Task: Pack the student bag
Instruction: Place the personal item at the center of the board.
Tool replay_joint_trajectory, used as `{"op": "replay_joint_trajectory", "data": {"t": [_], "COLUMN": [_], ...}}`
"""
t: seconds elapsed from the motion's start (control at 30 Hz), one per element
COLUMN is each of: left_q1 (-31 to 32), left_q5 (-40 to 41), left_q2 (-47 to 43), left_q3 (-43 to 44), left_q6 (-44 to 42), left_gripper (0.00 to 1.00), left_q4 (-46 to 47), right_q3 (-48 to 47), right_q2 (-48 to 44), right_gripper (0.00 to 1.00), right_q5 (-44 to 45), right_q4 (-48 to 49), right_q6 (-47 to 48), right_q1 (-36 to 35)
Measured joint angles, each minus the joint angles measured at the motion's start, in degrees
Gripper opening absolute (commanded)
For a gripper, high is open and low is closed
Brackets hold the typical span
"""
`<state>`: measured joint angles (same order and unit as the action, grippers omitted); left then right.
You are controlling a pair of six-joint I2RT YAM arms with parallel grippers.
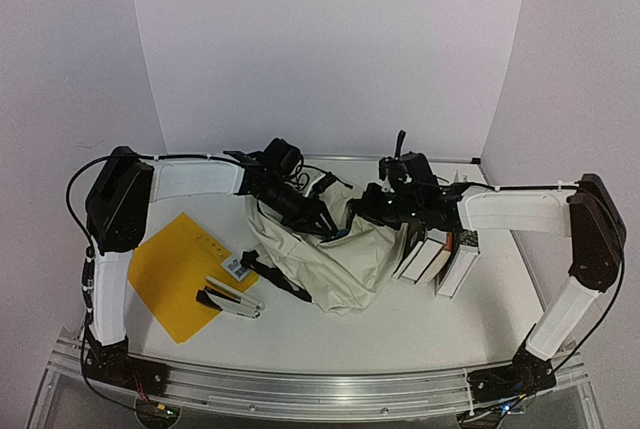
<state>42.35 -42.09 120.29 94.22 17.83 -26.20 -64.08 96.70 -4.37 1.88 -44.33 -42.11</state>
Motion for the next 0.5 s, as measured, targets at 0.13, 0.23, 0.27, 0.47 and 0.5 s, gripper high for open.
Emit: {"op": "replay_joint_trajectory", "data": {"t": [0.13,0.23,0.27,0.47,0.5], "left_q1": [-0.01,-0.08,-0.13,-1.0,-1.3], "left_q5": [-0.84,-0.65,-0.38,3.87,5.4], "left_q2": [-0.41,-1.75,-2.46,-8.68,-10.23], "left_q3": [-2.13,-4.13,-4.79,-8.17,-8.53], "left_q6": [-0.66,-0.75,-0.6,0.09,0.21], "left_gripper": [0.36,0.42,0.46,0.66,0.69], "left_q4": [1.56,3.23,3.68,4.81,4.74], "right_q3": [-0.5,-1.14,-1.3,-2.16,-2.25], "right_q2": [0.69,1.37,1.53,1.9,1.93], "right_gripper": [0.0,0.0,0.0,0.0,0.0], "right_q5": [-0.12,-0.38,-0.5,-1.11,-1.14], "right_q4": [0.14,0.3,0.39,0.71,0.76], "right_q6": [0.24,0.42,0.45,0.83,0.85], "right_q1": [-0.02,-0.02,-0.02,-0.04,-0.04]}}
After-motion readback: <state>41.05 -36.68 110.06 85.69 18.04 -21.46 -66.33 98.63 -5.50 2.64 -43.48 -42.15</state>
